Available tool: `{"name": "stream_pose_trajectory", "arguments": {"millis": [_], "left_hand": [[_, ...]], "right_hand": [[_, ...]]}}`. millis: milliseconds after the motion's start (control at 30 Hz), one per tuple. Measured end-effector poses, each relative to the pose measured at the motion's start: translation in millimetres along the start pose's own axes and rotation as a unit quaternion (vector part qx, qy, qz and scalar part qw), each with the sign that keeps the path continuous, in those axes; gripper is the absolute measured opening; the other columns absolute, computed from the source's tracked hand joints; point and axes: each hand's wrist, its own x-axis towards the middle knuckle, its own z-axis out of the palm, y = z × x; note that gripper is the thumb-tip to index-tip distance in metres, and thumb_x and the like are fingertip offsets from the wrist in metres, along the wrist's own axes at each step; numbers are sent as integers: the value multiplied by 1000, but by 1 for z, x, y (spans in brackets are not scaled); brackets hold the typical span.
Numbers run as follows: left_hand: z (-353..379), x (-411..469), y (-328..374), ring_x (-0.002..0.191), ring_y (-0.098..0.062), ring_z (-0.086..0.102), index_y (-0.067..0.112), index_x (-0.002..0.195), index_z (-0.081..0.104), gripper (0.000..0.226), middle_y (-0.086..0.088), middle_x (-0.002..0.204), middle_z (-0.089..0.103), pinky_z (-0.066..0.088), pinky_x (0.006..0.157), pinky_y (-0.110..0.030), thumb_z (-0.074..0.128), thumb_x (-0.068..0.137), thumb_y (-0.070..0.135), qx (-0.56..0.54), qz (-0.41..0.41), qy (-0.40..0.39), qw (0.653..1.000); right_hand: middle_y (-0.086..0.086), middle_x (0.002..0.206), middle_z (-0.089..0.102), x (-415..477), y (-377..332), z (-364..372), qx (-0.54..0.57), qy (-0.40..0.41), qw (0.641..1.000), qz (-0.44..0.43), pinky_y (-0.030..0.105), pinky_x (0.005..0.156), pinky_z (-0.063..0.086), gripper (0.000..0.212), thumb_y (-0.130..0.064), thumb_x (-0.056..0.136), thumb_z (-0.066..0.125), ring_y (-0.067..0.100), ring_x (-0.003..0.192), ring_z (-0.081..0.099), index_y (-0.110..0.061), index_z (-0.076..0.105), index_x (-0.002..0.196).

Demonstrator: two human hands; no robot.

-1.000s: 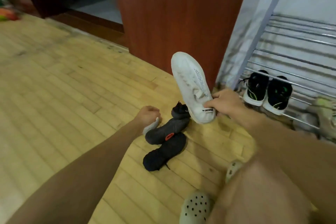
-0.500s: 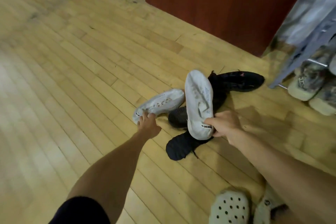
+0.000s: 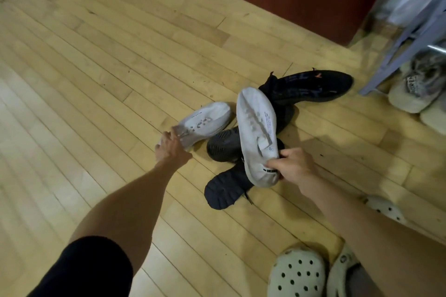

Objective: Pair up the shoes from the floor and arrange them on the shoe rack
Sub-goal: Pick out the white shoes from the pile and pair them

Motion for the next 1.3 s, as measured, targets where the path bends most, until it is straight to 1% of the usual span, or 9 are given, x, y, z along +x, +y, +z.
{"name": "stream_pose_trajectory", "arguments": {"millis": [167, 333, 400, 467, 600, 767, 967, 1200, 1300], "left_hand": [[14, -11, 0, 118, -26, 40, 23, 136, 37, 78, -8, 119, 53, 37, 92, -44, 65, 72, 59, 74, -4, -60, 995], [26, -43, -1, 114, -29, 39, 15, 125, 51, 81, -8, 124, 38, 33, 96, -42, 57, 69, 74, -17, -93, -82, 992], [26, -55, -14, 116, -29, 41, 16, 131, 49, 71, -8, 128, 38, 38, 95, -41, 56, 79, 64, -172, -117, -115, 971], [26, -66, -29, 108, -26, 49, 18, 135, 47, 56, -6, 125, 48, 44, 90, -41, 54, 89, 49, -354, -135, -168, 910], [25, -80, -31, 107, -25, 57, 21, 130, 42, 59, -9, 127, 57, 50, 77, -40, 67, 82, 45, -470, -168, -202, 842], [30, -87, -9, 106, -23, 55, 14, 128, 40, 85, -3, 120, 53, 52, 61, -32, 79, 64, 54, -441, -197, -196, 854], [33, -88, -9, 85, -22, 62, 8, 87, 63, 27, -10, 93, 67, 57, 67, -35, 78, 73, 25, -410, -208, -155, 875], [-2, -105, -23, 77, -28, 65, 2, 81, 64, 18, -13, 84, 67, 57, 56, -37, 79, 73, 7, -473, -215, -161, 839], [-28, -123, -23, 74, -26, 68, 2, 82, 65, 18, -12, 83, 70, 58, 56, -35, 79, 74, 10, -524, -189, -133, 820]], "right_hand": [[9, 81, 74, 0, 5, 4, -5, 5, 1000, 1, 42, 76, 60, 29, -29, 69, 79, 26, 78, 71, -6, 74, 87], [-3, 70, 69, -3, 8, 1, -15, 13, 1000, -1, 22, 49, 43, 26, -34, 68, 79, 10, 60, 61, -12, 72, 79], [-6, 64, 66, -3, 9, 1, -21, 15, 1000, -4, 20, 44, 39, 25, -34, 67, 80, 5, 55, 59, -13, 72, 77], [-3, 68, 69, -3, 11, 3, -22, 11, 1000, -7, 22, 49, 49, 26, -32, 67, 80, 7, 57, 62, -11, 73, 80], [6, 80, 74, -5, 13, 5, -19, 0, 1000, -12, 41, 72, 61, 30, -29, 67, 81, 20, 73, 71, -6, 73, 85], [12, 86, 73, -7, 16, 8, 20, -13, 1000, -5, 49, 75, 60, 33, -24, 66, 83, 28, 81, 71, -1, 71, 87], [11, 86, 73, -6, 25, 6, 27, -17, 999, -3, 48, 74, 60, 28, -22, 66, 82, 27, 80, 71, -3, 72, 84], [0, 71, 68, -40, 5, -11, -32, -16, 999, -25, 36, 63, 61, 13, -20, 73, 77, 18, 69, 68, -12, 67, 74], [-4, 65, 64, -66, -15, -25, -72, 1, 996, -58, 19, 43, 40, 12, -22, 72, 75, 10, 57, 60, -16, 65, 69]]}}
